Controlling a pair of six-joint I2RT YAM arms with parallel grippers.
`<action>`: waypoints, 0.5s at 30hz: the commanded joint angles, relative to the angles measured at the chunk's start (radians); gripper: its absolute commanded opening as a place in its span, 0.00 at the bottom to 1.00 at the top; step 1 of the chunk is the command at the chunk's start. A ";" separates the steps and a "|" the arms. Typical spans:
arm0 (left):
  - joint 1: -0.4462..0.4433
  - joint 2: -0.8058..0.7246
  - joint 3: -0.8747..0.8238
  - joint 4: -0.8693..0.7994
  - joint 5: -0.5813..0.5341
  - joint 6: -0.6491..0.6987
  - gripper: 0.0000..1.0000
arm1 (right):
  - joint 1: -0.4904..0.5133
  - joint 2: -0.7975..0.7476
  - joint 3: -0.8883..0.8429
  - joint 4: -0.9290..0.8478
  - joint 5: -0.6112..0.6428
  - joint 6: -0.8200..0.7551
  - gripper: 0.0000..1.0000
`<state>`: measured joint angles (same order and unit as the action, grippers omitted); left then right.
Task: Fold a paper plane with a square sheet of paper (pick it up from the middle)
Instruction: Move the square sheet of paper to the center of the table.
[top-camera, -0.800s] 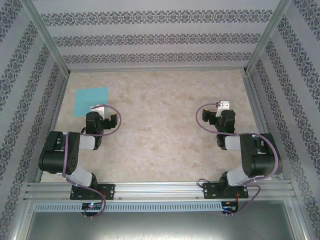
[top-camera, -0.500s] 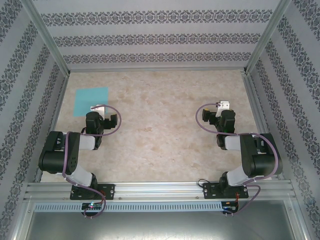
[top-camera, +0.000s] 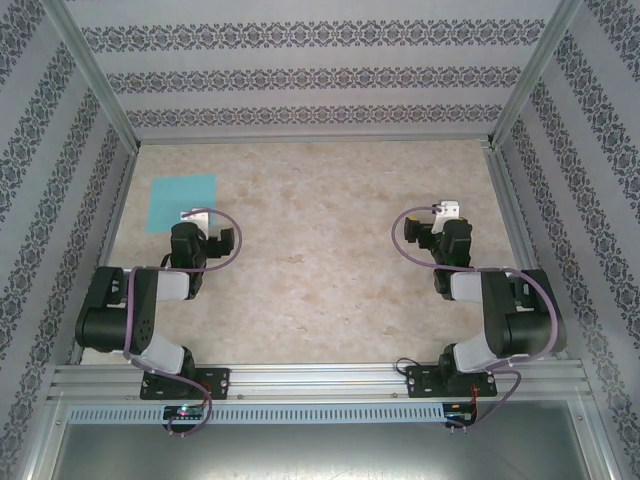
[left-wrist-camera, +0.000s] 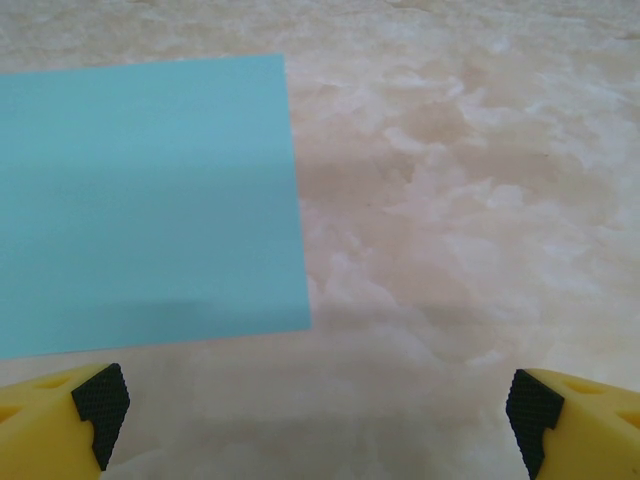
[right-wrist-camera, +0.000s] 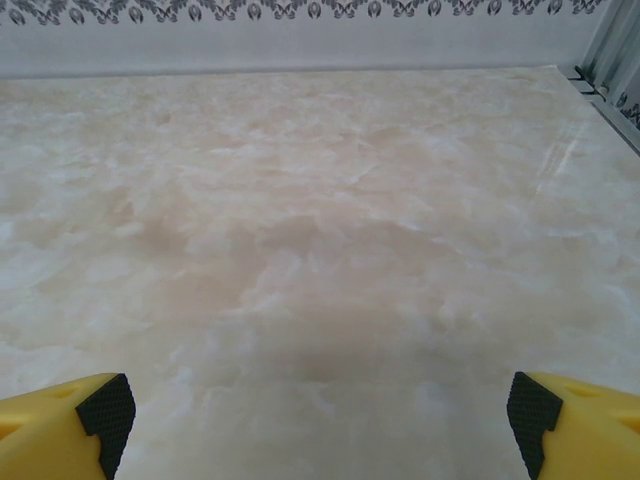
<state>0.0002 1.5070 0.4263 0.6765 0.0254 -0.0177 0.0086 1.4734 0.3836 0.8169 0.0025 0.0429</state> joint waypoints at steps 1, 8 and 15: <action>0.000 -0.121 0.084 -0.162 -0.023 -0.001 1.00 | 0.007 -0.114 0.018 -0.079 -0.046 -0.043 0.98; -0.001 -0.238 0.273 -0.556 -0.056 -0.157 1.00 | 0.066 -0.320 0.114 -0.419 -0.139 -0.014 0.98; 0.043 -0.029 0.534 -0.867 -0.083 -0.244 1.00 | 0.177 -0.383 0.243 -0.640 -0.317 0.076 0.98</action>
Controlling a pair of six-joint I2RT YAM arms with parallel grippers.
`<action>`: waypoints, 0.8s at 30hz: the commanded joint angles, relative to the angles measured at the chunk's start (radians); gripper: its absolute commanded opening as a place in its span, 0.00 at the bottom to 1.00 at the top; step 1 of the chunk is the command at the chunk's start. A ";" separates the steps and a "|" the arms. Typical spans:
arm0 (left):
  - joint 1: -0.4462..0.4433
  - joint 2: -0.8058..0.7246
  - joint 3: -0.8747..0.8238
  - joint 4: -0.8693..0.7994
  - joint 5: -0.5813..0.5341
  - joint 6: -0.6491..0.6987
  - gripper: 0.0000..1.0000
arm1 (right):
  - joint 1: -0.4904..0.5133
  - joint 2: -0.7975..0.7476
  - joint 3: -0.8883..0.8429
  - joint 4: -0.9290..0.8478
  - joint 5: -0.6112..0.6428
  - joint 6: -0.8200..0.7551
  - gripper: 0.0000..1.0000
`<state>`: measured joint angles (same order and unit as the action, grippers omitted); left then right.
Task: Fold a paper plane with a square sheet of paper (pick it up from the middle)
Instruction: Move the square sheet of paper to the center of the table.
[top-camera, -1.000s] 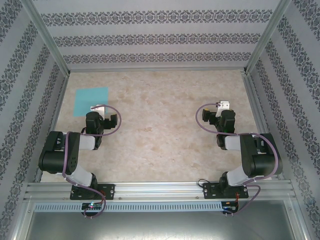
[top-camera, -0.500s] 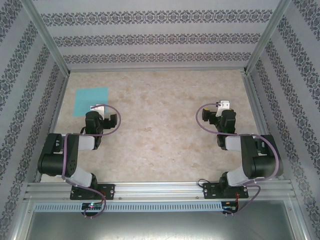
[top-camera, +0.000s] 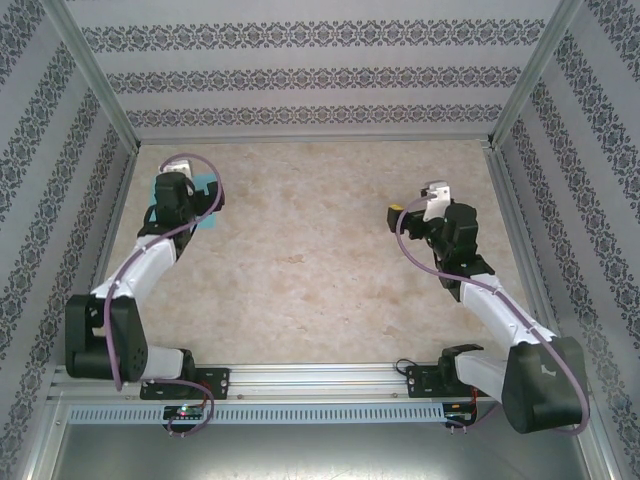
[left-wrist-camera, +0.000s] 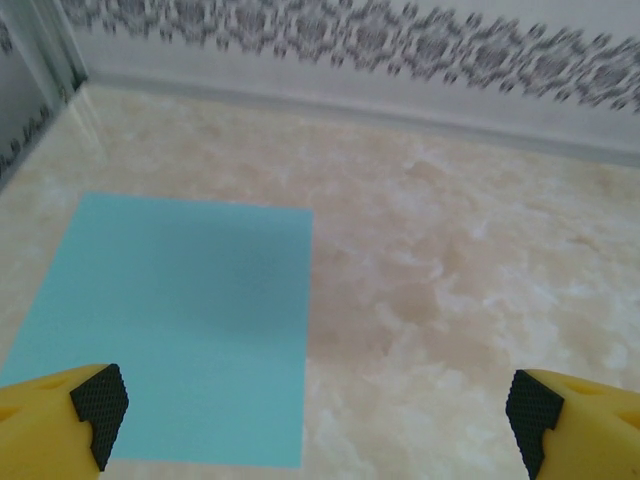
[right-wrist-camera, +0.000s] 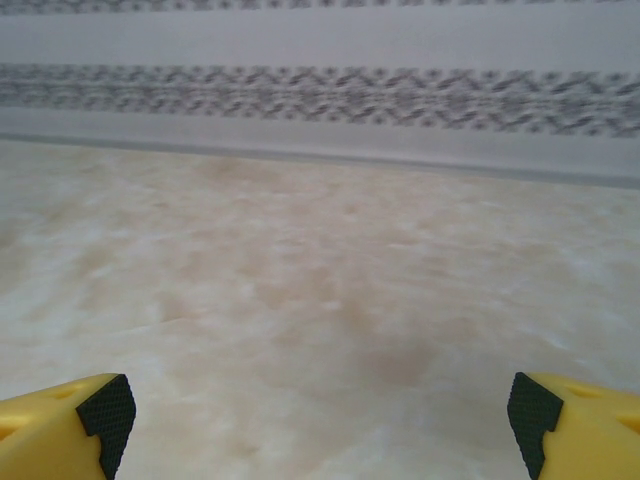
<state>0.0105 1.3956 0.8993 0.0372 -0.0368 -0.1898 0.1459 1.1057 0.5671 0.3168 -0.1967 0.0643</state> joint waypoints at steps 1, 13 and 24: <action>0.039 0.110 0.087 -0.242 -0.016 -0.075 1.00 | 0.060 -0.016 0.078 -0.160 -0.131 0.059 0.98; 0.125 0.506 0.450 -0.396 0.051 -0.099 1.00 | 0.280 0.054 0.239 -0.232 -0.140 0.108 0.98; 0.148 0.757 0.766 -0.586 -0.008 -0.059 1.00 | 0.372 0.191 0.334 -0.231 -0.076 0.124 0.98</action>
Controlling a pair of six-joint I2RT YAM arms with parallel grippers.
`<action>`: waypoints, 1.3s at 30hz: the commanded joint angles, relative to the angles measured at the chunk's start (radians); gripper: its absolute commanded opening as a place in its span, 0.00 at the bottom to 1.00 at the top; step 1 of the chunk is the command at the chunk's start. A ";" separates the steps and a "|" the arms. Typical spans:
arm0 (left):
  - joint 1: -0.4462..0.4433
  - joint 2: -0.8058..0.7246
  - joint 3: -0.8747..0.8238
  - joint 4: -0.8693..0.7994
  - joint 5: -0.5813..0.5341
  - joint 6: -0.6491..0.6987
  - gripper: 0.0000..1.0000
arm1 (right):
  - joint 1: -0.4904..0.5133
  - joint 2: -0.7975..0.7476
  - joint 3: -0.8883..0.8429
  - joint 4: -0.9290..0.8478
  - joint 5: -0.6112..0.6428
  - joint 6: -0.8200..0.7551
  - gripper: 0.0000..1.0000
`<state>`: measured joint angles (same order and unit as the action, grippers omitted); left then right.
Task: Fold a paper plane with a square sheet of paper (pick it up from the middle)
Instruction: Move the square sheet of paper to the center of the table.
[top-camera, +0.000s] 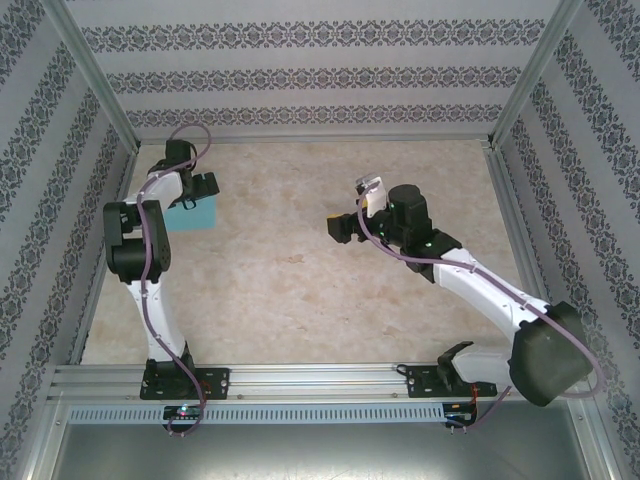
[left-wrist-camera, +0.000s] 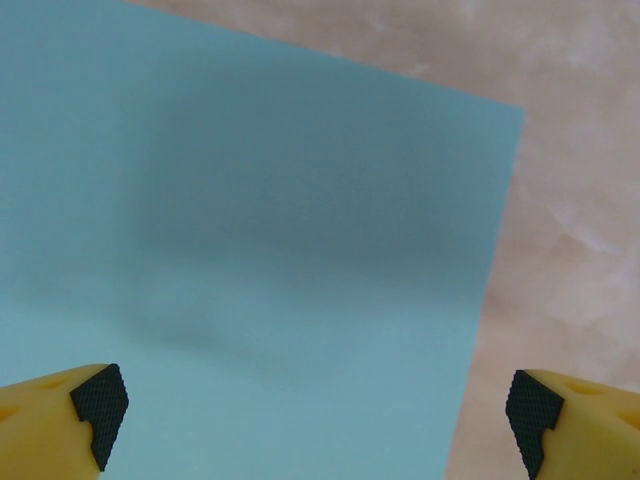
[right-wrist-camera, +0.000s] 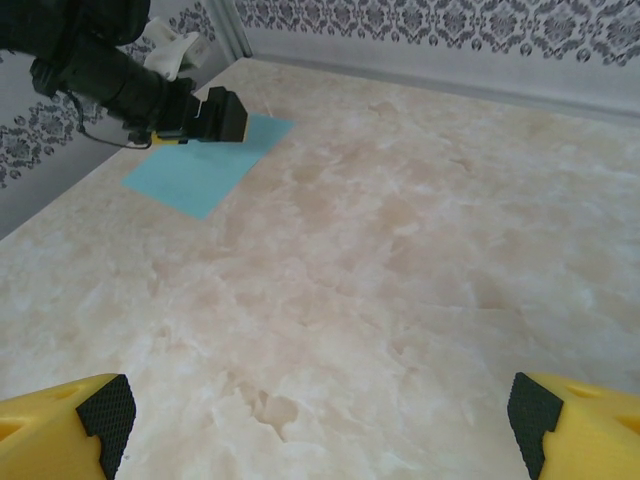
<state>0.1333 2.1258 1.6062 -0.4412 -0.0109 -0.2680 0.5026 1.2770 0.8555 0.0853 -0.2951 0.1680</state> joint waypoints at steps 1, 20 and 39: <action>0.034 0.037 0.069 -0.117 -0.034 0.020 1.00 | 0.018 0.029 0.049 -0.001 0.024 0.022 0.98; 0.062 0.143 0.145 -0.274 0.028 0.036 1.00 | 0.024 0.047 0.050 -0.029 0.045 0.039 0.98; -0.034 0.059 0.010 -0.274 0.112 -0.027 1.00 | 0.013 -0.006 0.026 -0.070 0.087 0.031 0.98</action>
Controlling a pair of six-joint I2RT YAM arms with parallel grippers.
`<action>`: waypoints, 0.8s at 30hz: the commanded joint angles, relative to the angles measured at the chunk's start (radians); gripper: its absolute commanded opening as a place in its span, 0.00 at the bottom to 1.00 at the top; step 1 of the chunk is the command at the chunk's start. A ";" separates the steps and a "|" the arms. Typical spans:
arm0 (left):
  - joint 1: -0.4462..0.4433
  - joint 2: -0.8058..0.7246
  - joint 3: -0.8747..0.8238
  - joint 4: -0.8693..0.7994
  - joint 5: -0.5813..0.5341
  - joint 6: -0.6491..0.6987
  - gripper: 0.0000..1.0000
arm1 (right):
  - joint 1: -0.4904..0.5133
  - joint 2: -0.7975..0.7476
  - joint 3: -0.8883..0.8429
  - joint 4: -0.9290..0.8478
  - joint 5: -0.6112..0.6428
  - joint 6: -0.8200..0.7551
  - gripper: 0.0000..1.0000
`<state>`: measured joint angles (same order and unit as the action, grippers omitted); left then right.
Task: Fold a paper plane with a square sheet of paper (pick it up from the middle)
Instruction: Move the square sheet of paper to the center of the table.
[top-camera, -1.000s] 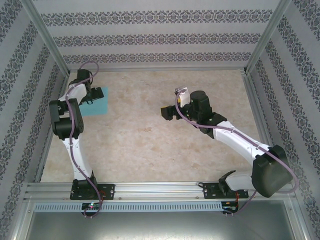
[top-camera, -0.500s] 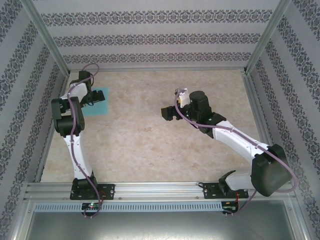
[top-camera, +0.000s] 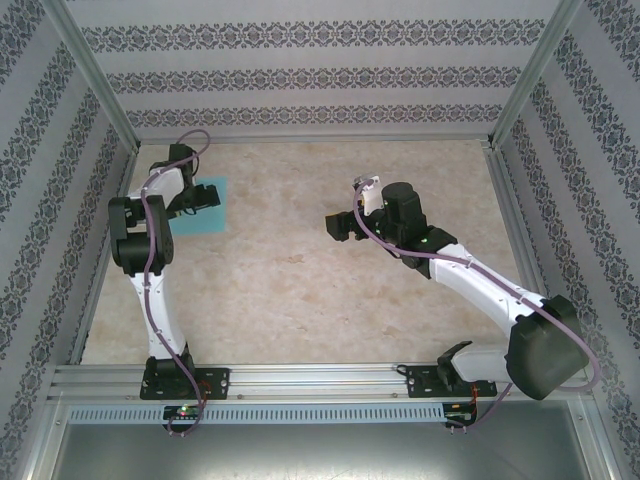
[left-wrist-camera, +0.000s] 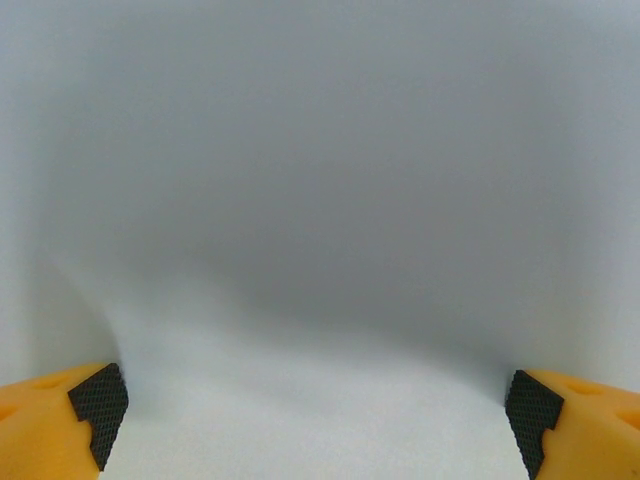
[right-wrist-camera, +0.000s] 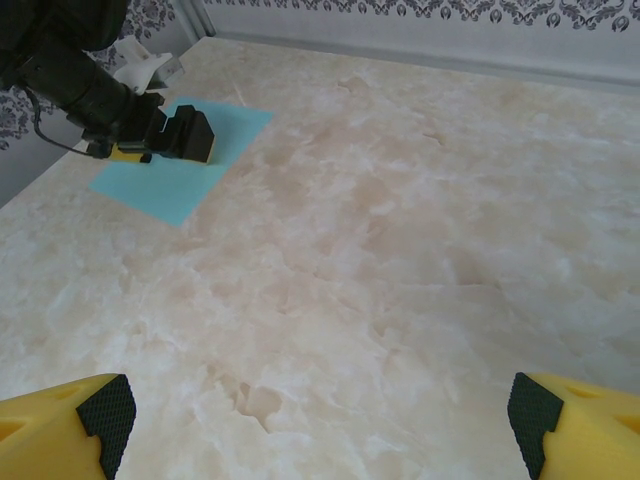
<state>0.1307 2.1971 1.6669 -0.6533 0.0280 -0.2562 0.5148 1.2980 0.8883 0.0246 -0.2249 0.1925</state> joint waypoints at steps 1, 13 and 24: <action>-0.037 -0.020 -0.062 -0.060 0.077 -0.043 1.00 | -0.001 -0.030 -0.008 -0.010 0.016 0.009 0.98; -0.092 -0.101 -0.188 -0.026 0.111 -0.136 1.00 | 0.002 -0.071 -0.029 -0.072 0.071 -0.011 0.98; -0.189 -0.194 -0.322 -0.018 0.095 -0.267 1.00 | -0.005 -0.089 -0.066 -0.098 -0.030 -0.013 0.98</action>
<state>-0.0212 2.0102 1.3956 -0.6327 0.0746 -0.4484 0.5144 1.2366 0.8413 -0.0650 -0.2016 0.1841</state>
